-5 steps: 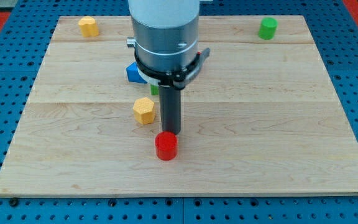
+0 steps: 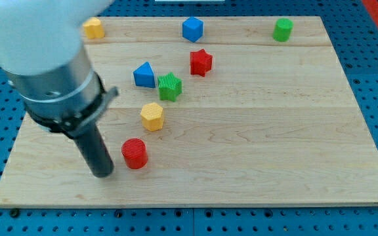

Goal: Move the red circle to the center left

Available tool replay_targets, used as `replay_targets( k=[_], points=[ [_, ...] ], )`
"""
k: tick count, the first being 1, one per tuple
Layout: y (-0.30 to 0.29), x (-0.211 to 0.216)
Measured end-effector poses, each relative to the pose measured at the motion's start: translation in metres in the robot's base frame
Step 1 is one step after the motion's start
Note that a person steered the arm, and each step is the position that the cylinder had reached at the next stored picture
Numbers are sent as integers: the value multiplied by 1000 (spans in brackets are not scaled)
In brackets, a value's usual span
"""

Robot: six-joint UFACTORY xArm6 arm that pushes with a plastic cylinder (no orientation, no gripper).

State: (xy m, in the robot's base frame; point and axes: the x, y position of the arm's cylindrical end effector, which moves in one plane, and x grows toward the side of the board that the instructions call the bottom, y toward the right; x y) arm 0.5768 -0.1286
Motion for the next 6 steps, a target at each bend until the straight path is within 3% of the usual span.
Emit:
replay_targets(
  k=[1, 2, 4, 6],
  points=[
    [53, -2],
    [70, -32],
    [-67, -57],
    [-102, -144]
  ],
)
